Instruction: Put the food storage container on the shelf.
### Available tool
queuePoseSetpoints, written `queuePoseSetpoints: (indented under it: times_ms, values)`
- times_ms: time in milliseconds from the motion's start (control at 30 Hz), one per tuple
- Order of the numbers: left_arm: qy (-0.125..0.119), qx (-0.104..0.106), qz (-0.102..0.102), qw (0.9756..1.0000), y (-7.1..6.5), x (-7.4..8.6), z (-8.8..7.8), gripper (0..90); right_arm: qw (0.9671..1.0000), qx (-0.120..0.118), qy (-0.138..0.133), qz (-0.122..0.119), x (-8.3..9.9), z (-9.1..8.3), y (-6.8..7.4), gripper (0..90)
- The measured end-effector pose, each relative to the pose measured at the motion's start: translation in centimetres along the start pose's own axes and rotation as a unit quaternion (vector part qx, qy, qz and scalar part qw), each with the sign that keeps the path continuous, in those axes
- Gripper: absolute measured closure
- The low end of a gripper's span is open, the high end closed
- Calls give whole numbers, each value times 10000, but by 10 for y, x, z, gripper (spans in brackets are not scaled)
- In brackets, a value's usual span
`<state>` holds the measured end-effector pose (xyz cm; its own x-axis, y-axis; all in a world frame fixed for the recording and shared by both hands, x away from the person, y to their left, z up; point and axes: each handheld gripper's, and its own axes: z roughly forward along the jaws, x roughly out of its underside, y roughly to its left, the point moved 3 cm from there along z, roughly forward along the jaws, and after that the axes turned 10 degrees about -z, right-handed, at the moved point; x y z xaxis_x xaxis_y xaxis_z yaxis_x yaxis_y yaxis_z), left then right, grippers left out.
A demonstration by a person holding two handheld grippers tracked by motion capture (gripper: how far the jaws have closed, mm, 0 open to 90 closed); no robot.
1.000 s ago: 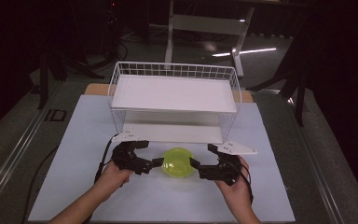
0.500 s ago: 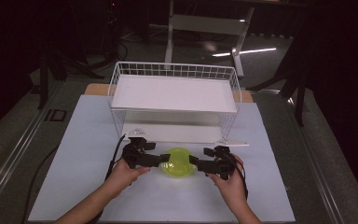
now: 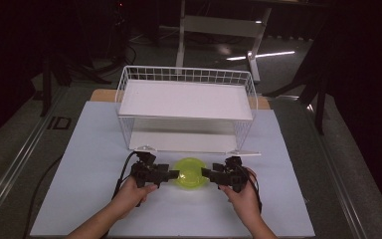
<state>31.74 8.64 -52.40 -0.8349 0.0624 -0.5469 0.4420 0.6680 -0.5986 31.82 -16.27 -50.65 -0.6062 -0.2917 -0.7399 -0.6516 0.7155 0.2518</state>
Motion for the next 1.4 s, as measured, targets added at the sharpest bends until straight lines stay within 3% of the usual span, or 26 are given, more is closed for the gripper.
queuePoseSetpoints:
  times_ms: [200, 367, 467, 533, 667, 767, 900, 1067, 1200, 1400]
  values:
    - [114, 63, 75, 9999, 0, 1, 3, 594, 9992, -167, 187, 309, 3, 6, 0, 580]
    - [84, 128, 46, 9999, -3, 3, 3, 643, 9975, -329, 304, 544, 5, 6, 4, 706]
    - [56, 183, 40, 9998, -7, 4, 1, 678, 9974, -284, 344, 574, 6, 4, 5, 739]
    - [56, 56, 112, 9999, -11, 4, -1, 706, 9970, -300, 358, 614, 6, 3, 7, 755]
    - [15, -162, -18, 9999, -17, 4, -8, 770, 9956, -306, 312, 832, 5, -3, 14, 799]
    - [-166, -203, 37, 9996, -21, 0, -17, 791, 9980, -183, 267, 546, 1, -8, 24, 803]
    - [-400, -218, 185, 9988, -28, -7, -27, 796, 9993, -51, 66, 367, -10, -16, 32, 803]
    - [-681, -167, 300, 9971, -31, -17, -35, 797, 9994, -51, -107, 324, -23, -20, 32, 802]
    - [-884, -151, 260, 9956, -25, -25, -35, 803, 9991, -34, -204, 380, -31, -15, 30, 803]
    - [-937, -285, 220, 9949, -14, -33, -28, 803, 9991, 111, -199, 366, -38, 0, 23, 801]
